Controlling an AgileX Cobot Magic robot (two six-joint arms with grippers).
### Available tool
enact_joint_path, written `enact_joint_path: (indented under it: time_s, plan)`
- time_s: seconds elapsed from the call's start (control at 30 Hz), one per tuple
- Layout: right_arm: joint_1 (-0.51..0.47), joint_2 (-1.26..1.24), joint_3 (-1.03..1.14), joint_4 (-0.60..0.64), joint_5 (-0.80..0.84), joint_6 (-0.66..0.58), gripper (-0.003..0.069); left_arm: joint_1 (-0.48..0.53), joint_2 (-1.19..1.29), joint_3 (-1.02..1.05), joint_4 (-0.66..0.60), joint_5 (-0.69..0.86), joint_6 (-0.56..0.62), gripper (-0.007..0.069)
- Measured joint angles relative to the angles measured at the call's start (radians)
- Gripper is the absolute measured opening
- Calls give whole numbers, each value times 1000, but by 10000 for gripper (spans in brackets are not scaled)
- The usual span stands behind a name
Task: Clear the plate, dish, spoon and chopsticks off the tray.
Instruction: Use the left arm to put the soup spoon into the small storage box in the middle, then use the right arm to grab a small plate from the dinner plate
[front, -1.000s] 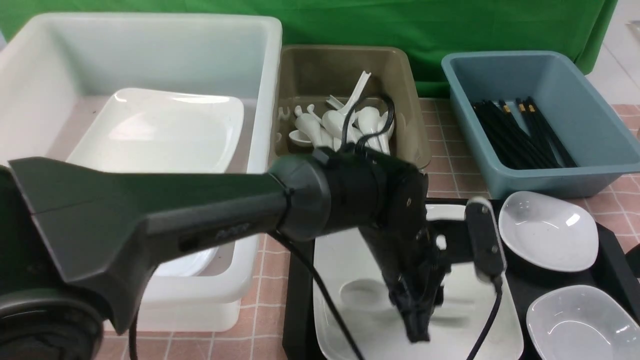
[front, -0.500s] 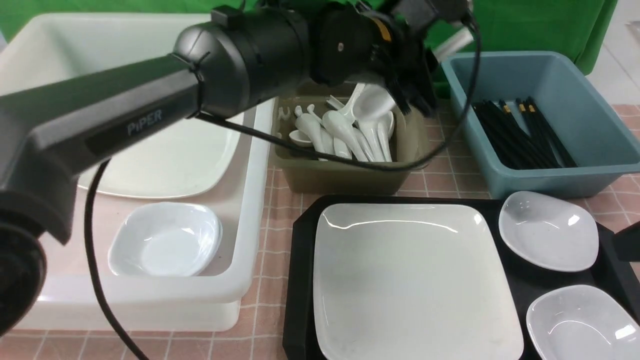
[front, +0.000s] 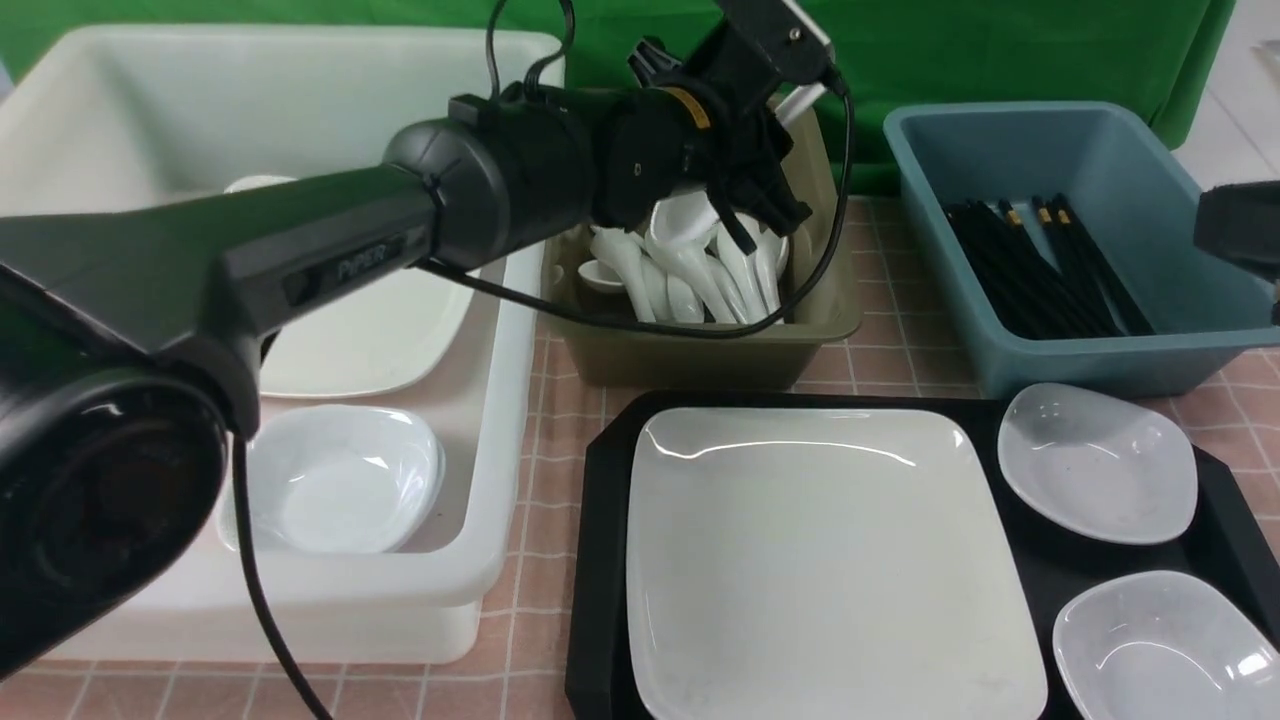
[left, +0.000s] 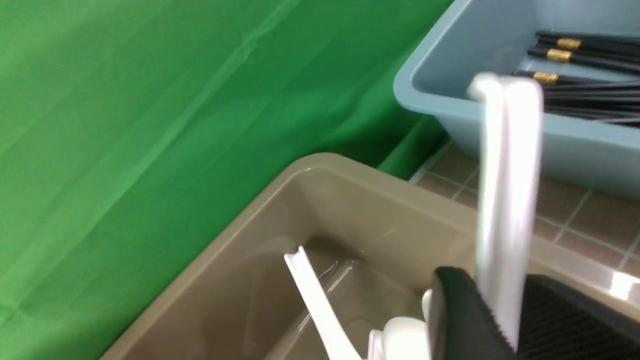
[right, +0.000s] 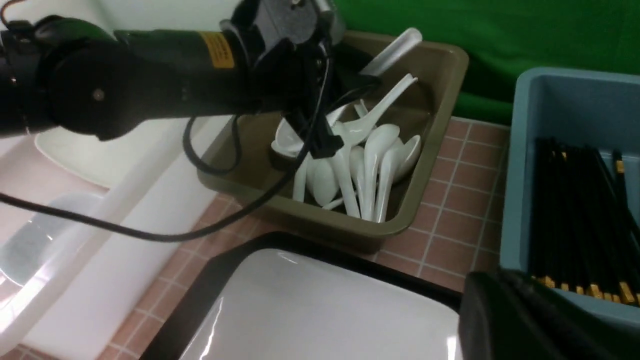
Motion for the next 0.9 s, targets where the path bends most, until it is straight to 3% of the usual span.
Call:
enact_joint_path:
  time_s: [0.07, 0.17, 0.27, 0.33, 0.43, 0.47, 0.53, 0.6, 0.63, 0.67, 0.73, 0.9]
  plan:
    - [0, 0, 1, -1, 5, 1, 46, 2, 1, 0, 3, 11, -4, 286]
    - [0, 1, 1, -72, 96, 50, 50, 2, -25, 0, 10, 126, -40, 471]
    - [0, 18, 1, -163, 252, 74, 51, 2, -75, 0, 10, 279, -159, 503]
    - [0, 68, 16, -254, 394, 107, 60, -1, -153, 0, 10, 446, -276, 433]
    - [1, 127, 33, -283, 460, 117, 96, -13, -235, 0, 10, 597, -321, 283]
    - [3, 182, 45, -292, 494, 119, 141, -24, -295, 12, 10, 664, -325, 169]
    - [21, 265, 62, -311, 528, 120, 257, -50, -387, 58, 10, 726, -325, 55]
    - [43, 343, 76, -330, 547, 121, 391, -82, -482, 137, 10, 746, -328, 12]
    - [47, 357, 78, -330, 550, 121, 414, -88, -493, 147, 10, 746, -328, 7]
    - [71, 406, 81, -336, 553, 124, 503, -118, -593, 244, 7, 745, -337, -4]
    - [98, 455, 82, -339, 546, 141, 552, -144, -683, 368, -10, 731, -355, -8]
    - [148, 529, 83, -357, 505, 190, 580, -176, -859, 615, -70, 682, -372, -11]
